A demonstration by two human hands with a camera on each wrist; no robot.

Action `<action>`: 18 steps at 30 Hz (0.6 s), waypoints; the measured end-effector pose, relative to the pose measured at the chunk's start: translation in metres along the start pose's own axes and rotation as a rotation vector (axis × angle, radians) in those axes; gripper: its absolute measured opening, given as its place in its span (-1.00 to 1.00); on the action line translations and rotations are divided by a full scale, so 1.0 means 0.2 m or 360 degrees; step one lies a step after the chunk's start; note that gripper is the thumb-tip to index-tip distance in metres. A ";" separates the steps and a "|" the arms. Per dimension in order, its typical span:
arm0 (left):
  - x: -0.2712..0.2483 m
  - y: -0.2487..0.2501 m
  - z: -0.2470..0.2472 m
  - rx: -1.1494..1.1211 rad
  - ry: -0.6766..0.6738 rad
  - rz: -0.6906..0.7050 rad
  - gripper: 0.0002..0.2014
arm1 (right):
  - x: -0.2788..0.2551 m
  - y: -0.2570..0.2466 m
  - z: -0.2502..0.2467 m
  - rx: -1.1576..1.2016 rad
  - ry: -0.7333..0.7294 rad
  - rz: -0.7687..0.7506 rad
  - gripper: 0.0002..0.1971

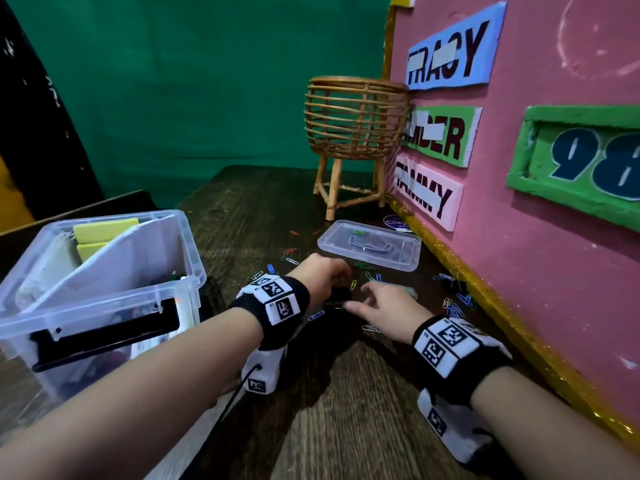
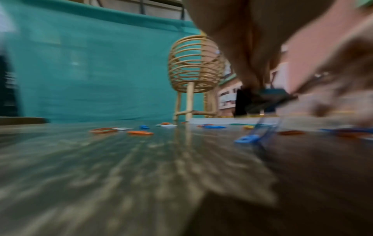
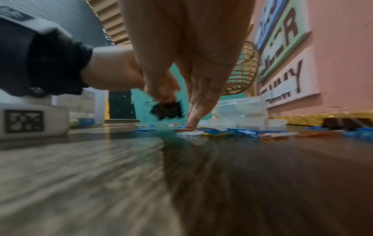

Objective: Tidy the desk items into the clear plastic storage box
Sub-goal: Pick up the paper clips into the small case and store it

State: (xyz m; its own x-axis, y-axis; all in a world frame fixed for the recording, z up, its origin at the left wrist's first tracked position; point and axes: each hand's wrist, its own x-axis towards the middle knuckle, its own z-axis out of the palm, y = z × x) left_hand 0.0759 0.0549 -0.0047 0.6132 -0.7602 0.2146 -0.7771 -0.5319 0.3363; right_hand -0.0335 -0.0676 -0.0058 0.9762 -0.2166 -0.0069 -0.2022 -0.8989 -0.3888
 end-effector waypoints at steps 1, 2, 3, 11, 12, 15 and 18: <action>-0.02 0.03 0.00 -0.0065 0.0099 0.0094 -0.72 | 0.01 0.00 0.01 0.0086 0.0001 0.0026 -0.49; -0.04 0.06 -0.01 -0.0124 0.0169 0.0197 -0.72 | 0.02 0.00 0.01 0.0179 0.0006 0.0052 -0.49; -0.05 0.08 0.00 -0.0174 0.0222 0.0297 -0.72 | 0.03 0.00 0.02 0.0257 0.0024 0.0080 -0.50; -0.06 0.11 -0.03 -0.0380 0.0586 0.0215 -0.70 | 0.02 -0.01 0.01 0.0690 0.0023 -0.0061 -0.57; -0.06 0.11 -0.03 -0.0381 0.0591 0.0166 -0.70 | 0.01 -0.02 0.01 0.0626 0.0085 -0.0090 -0.63; -0.03 0.09 -0.01 -0.0382 0.0539 -0.0027 -0.70 | 0.01 -0.01 0.02 0.0614 0.0260 -0.0165 -0.78; -0.03 0.07 -0.01 -0.0389 0.0459 -0.0113 -0.72 | 0.01 -0.01 0.02 0.0620 0.0267 -0.0211 -0.73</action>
State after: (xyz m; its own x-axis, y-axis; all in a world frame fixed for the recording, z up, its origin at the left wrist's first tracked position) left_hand 0.0611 0.0516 0.0001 0.7059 -0.5699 0.4206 -0.6960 -0.4482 0.5609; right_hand -0.0306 -0.0651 -0.0086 0.9591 -0.1967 0.2035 -0.0001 -0.7194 -0.6946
